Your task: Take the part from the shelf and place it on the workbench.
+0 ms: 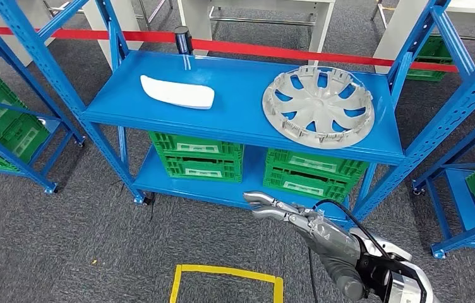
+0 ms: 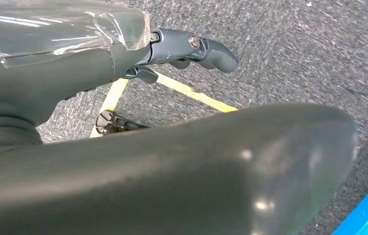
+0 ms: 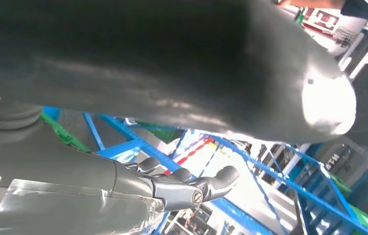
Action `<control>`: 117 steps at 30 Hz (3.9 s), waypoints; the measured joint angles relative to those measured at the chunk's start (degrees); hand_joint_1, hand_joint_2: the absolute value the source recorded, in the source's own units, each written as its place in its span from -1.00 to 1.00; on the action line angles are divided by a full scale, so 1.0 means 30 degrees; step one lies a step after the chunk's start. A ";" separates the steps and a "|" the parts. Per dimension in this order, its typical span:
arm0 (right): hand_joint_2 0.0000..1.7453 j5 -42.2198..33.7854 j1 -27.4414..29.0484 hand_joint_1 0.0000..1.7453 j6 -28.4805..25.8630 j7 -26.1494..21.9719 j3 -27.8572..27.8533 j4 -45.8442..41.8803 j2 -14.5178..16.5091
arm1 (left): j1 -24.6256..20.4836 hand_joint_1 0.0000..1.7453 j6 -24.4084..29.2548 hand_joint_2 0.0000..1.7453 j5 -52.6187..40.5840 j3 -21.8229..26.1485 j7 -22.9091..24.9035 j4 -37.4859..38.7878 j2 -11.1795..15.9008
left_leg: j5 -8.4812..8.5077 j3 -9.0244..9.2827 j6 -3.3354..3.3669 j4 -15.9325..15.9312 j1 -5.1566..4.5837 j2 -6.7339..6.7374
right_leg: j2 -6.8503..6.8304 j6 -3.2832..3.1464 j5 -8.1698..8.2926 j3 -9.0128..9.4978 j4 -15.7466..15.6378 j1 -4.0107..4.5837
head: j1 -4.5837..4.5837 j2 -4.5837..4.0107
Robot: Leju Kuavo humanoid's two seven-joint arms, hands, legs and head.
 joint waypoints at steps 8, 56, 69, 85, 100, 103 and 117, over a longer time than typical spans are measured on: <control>-1.00 0.0058 0.0064 -1.00 -0.0013 0.0109 0.0053 0.0002 0.0169 | 0.0172 -1.00 -0.0062 -1.00 0.0102 -0.0299 0.0000 -0.0097 0.0018 | -0.0192 -0.3112 -0.0233 0.3476 0.0199 0.0214 | 0.0087 -0.0313 -0.0736 0.0936 -0.0025 0.0163 | -0.0053 0.0000; -1.00 -0.0040 -0.1108 -1.00 0.0242 0.1071 0.1106 0.0705 -0.1286 | -0.0196 -1.00 0.0459 -1.00 -0.0335 -0.0662 -0.0987 0.1931 0.0140 | 0.0372 0.0310 0.0454 -0.0928 0.0031 0.0065 | -0.0051 0.0967 0.0110 -0.0943 0.0985 -0.0036 | 0.0002 0.0000; -1.00 -0.4619 -0.2236 -1.00 -0.0472 0.5711 0.2434 0.2621 -0.0311 | -0.0170 -1.00 0.0089 -1.00 -0.0773 -0.0268 -0.0880 0.1781 0.0069 | -0.0562 -0.3088 -0.0471 0.3729 0.0318 0.0203 | 0.0106 -0.0260 -0.0374 0.0689 -0.0172 0.0024 | -0.0135 0.0000; 1.00 0.9491 -0.0677 -1.00 -0.5850 0.7641 0.0728 0.3286 -0.0113 | 0.0648 -1.00 0.1105 -1.00 0.1549 -0.0736 -0.0392 0.0991 0.0005 | 0.1412 -0.0654 0.0496 -0.1052 0.0126 0.0069 | -0.0012 0.0903 -0.1298 -0.1218 0.2754 -0.0097 | -0.0049 0.0000; 1.00 1.8912 0.4013 -1.00 -0.4965 0.8983 -0.3144 0.0309 0.0805 | 0.1593 -1.00 0.0736 -1.00 0.0694 -0.2820 -0.0758 0.0173 -0.0004 | -0.0383 -0.2670 -0.0379 0.3303 0.0307 0.0214 | -0.0039 -0.0129 -0.0283 0.0359 -0.0030 -0.0010 | -0.0148 0.0000; 1.00 1.8799 0.4397 -1.00 -0.4444 0.9071 -0.3357 0.0088 0.0929 | 0.1420 -1.00 0.0504 -1.00 -0.0026 -0.2575 -0.1011 0.0126 0.0051 | 0.0764 -0.1030 0.0071 -0.0100 0.0122 0.0252 | 0.0032 -0.0030 -0.0311 0.0389 -0.0061 0.0066 | -0.0144 0.0000; 1.00 1.8903 0.3301 -1.00 -0.4315 1.0453 -0.4213 0.1696 0.1878 | 0.0389 -1.00 -0.0536 -1.00 -0.3563 -0.0609 -0.2736 0.0273 0.0044 | 0.1035 -0.0457 0.0330 -0.0812 0.0099 0.0276 | -0.0080 0.0894 -0.0755 -0.0145 0.1043 -0.0168 | -0.0048 0.0000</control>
